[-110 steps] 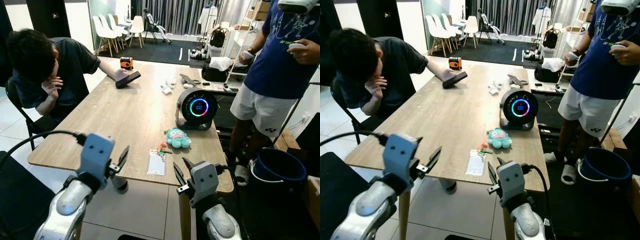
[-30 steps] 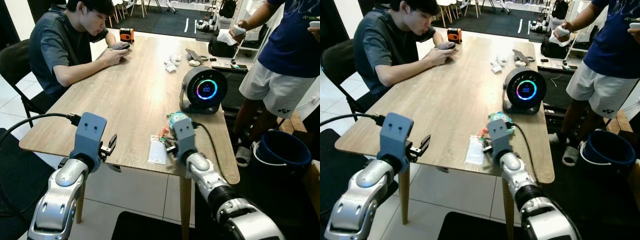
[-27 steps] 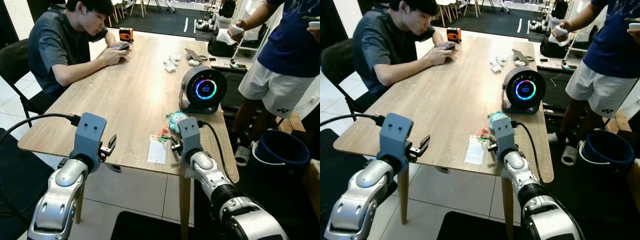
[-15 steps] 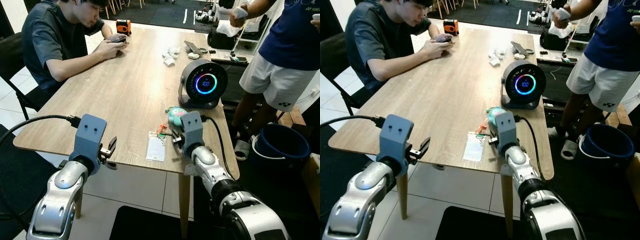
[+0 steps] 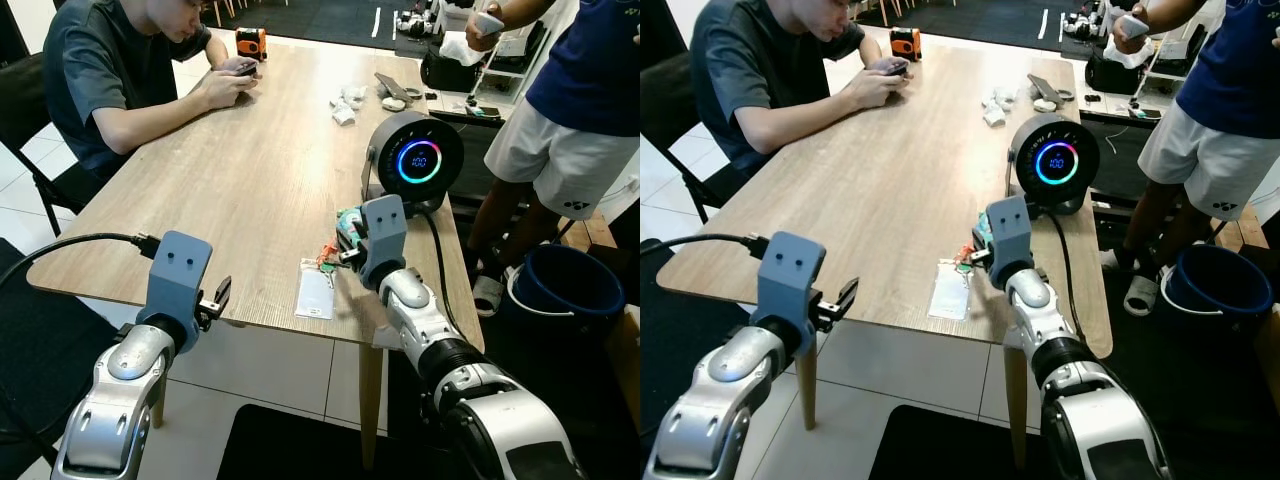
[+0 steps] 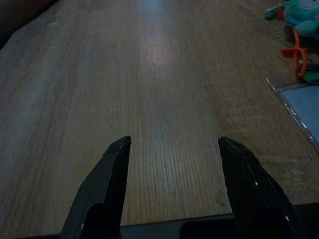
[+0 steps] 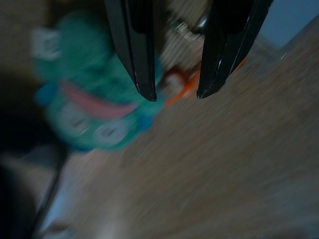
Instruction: Hang keys on a hook
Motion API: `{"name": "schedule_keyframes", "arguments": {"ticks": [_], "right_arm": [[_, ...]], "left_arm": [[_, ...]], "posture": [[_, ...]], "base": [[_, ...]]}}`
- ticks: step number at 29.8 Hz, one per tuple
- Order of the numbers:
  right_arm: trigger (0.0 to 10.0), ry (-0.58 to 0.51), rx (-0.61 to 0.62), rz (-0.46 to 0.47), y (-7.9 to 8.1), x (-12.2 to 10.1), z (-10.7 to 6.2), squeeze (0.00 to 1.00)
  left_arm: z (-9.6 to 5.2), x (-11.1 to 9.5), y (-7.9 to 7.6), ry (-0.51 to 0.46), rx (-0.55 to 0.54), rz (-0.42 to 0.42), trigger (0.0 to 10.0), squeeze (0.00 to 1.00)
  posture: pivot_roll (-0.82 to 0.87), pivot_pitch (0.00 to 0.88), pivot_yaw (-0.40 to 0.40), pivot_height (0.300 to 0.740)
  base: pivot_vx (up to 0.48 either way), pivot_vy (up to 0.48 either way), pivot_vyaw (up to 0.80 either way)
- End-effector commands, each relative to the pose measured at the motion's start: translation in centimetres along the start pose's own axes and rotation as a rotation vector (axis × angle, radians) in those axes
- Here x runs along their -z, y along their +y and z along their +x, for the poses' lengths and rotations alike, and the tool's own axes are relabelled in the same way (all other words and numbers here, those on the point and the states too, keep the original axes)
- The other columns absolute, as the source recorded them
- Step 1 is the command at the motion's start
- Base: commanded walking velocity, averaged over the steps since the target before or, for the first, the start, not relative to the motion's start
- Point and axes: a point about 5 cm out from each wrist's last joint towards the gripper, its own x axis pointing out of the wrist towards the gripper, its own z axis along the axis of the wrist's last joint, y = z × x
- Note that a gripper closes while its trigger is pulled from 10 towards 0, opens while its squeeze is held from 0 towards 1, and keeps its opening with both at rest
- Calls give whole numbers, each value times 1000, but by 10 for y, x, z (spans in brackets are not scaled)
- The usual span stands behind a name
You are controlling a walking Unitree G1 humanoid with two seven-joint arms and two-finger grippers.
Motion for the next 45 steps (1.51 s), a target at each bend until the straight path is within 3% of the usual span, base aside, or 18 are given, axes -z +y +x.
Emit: {"name": "schedule_keyframes", "arguments": {"ticks": [1,11,20,24,29,33,36,45], "right_arm": [[10000,22,-16,49,3,7,-1,0],[10000,-88,-127,105,20,-10,3,0],[10000,-30,-156,167,26,2,2,0],[10000,-14,-39,4,19,-1,3,0],[10000,-12,48,-68,4,-2,1,0],[10000,-7,70,-62,-1,-1,0,0],[10000,-18,42,-8,-2,-2,0,0],[10000,-73,-68,25,19,-5,1,0]], "left_arm": [[-5,4,2,25,-3,9,10000,0],[-5,5,0,28,-5,3,10000,0],[-5,4,-2,25,-1,-3,10000,0],[-4,5,-4,25,4,-9,10000,0],[-3,5,-6,23,7,-14,10000,0],[-3,5,-7,21,8,-16,10000,0],[-2,5,-8,19,10,-18,10000,0],[-2,5,-8,16,11,-17,10000,0]], "posture": [[292,304,-51,740],[286,298,-56,740],[281,297,-57,740],[273,292,-63,740],[264,286,-66,740],[260,283,-67,740],[260,283,-67,740],[264,275,-68,740]], "base": [[0,0,0],[0,0,0],[0,0,0],[0,0,0],[0,0,0],[0,0,0],[0,0,0],[0,0,0]]}}
